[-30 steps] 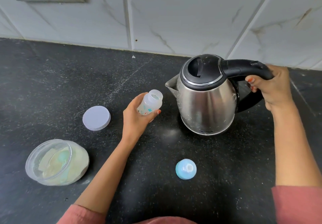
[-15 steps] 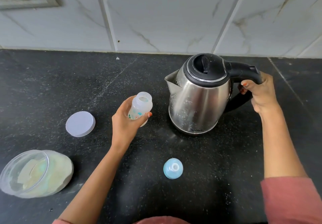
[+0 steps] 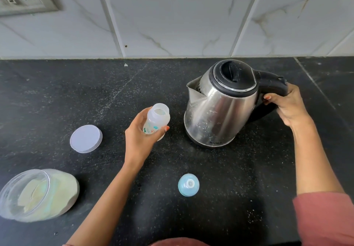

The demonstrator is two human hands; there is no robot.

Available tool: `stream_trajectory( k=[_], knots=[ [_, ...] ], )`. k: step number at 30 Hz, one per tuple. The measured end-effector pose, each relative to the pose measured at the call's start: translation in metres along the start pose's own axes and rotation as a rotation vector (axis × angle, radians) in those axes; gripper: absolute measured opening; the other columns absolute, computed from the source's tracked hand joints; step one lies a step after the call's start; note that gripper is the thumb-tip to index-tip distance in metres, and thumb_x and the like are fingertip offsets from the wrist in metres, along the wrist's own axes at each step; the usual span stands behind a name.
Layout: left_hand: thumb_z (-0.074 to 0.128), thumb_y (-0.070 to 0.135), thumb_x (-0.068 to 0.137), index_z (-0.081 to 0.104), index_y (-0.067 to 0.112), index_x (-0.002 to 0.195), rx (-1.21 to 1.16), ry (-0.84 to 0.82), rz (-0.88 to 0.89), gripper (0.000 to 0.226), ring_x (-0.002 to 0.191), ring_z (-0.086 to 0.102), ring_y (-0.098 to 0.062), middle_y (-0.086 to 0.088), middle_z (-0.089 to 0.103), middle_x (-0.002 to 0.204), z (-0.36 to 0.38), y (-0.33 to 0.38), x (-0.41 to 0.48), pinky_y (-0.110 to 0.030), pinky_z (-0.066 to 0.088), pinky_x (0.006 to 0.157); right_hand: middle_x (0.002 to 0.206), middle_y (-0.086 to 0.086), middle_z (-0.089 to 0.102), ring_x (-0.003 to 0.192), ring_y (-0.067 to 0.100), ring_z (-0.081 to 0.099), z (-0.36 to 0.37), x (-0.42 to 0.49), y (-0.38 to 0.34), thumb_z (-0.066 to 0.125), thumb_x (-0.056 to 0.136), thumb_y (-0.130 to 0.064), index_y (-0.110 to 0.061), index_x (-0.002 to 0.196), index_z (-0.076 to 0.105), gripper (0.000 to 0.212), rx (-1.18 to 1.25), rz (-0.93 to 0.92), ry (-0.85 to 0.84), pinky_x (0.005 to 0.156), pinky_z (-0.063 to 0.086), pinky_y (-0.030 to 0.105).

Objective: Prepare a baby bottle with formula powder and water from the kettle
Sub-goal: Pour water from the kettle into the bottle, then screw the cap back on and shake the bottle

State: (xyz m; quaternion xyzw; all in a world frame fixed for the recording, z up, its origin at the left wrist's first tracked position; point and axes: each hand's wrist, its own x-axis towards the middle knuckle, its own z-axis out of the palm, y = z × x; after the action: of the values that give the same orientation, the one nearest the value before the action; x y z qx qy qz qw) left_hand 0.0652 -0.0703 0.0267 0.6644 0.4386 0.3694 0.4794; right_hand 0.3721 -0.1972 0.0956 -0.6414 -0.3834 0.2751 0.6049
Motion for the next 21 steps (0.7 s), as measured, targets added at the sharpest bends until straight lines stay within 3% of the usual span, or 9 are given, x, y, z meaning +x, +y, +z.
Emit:
stream_trajectory(
  k=[7, 9, 11, 13, 16, 18, 21],
  knots=[
    [0.082, 0.014, 0.065, 0.051, 0.046, 0.101, -0.013, 0.015, 0.035, 0.057, 0.094, 0.054, 0.017, 0.030, 0.058, 0.102, -0.002, 0.002, -0.007, -0.005, 0.043, 0.082, 0.080, -0.022, 0.070, 0.089, 0.000, 0.062, -0.001, -0.005, 0.001, 0.080, 0.040, -0.062, -0.044, 0.079, 0.070, 0.044, -0.097, 0.018, 0.078, 0.087, 0.048, 0.018],
    [0.082, 0.014, 0.065, 0.051, 0.048, 0.099, -0.022, 0.021, 0.039, 0.058, 0.095, 0.055, 0.015, 0.029, 0.059, 0.101, -0.005, 0.002, -0.011, -0.007, 0.044, 0.082, 0.083, -0.019, 0.069, 0.096, 0.006, 0.059, 0.002, -0.011, 0.002, 0.078, 0.055, -0.046, -0.043, 0.082, 0.068, 0.029, -0.149, 0.008, 0.153, 0.099, 0.045, 0.034],
    [0.082, 0.013, 0.065, 0.050, 0.049, 0.099, -0.029, 0.022, 0.042, 0.058, 0.095, 0.055, 0.015, 0.028, 0.059, 0.101, -0.009, 0.002, -0.017, -0.007, 0.044, 0.082, 0.099, -0.011, 0.068, 0.106, 0.013, 0.058, 0.008, -0.019, 0.003, 0.073, 0.069, -0.027, -0.035, 0.099, 0.066, 0.032, -0.189, -0.002, 0.254, 0.104, 0.041, 0.042],
    [0.082, 0.013, 0.065, 0.050, 0.048, 0.100, -0.030, 0.022, 0.047, 0.058, 0.094, 0.055, 0.016, 0.028, 0.059, 0.102, -0.014, 0.001, -0.022, -0.007, 0.044, 0.082, 0.117, 0.000, 0.063, 0.113, 0.012, 0.056, 0.016, -0.028, 0.001, 0.070, 0.077, -0.017, -0.022, 0.120, 0.057, 0.045, -0.203, -0.002, 0.350, 0.103, 0.043, 0.034],
    [0.082, 0.014, 0.065, 0.050, 0.047, 0.101, -0.030, 0.019, 0.053, 0.058, 0.096, 0.054, 0.016, 0.030, 0.057, 0.103, -0.020, 0.000, -0.032, -0.012, 0.045, 0.085, 0.128, 0.001, 0.057, 0.117, 0.007, 0.053, 0.030, -0.045, 0.001, 0.067, 0.080, -0.012, -0.017, 0.131, 0.048, 0.055, -0.235, -0.019, 0.429, 0.102, 0.042, 0.024],
    [0.082, 0.015, 0.065, 0.050, 0.049, 0.100, -0.037, 0.014, 0.049, 0.058, 0.097, 0.054, 0.014, 0.030, 0.057, 0.103, -0.024, -0.001, -0.039, -0.016, 0.045, 0.086, 0.134, 0.002, 0.051, 0.122, 0.006, 0.049, 0.039, -0.056, 0.003, 0.067, 0.080, -0.010, -0.016, 0.135, 0.042, 0.060, -0.243, -0.013, 0.499, 0.105, 0.039, 0.023],
    [0.082, 0.012, 0.066, 0.049, 0.050, 0.099, -0.062, -0.009, 0.039, 0.060, 0.094, 0.054, 0.017, 0.031, 0.057, 0.102, -0.029, -0.002, -0.050, -0.017, 0.045, 0.085, 0.133, 0.003, 0.051, 0.119, 0.005, 0.049, 0.054, -0.077, 0.003, 0.065, 0.081, -0.008, -0.015, 0.129, 0.048, 0.052, -0.256, -0.018, 0.617, 0.105, 0.038, 0.021]
  ],
)
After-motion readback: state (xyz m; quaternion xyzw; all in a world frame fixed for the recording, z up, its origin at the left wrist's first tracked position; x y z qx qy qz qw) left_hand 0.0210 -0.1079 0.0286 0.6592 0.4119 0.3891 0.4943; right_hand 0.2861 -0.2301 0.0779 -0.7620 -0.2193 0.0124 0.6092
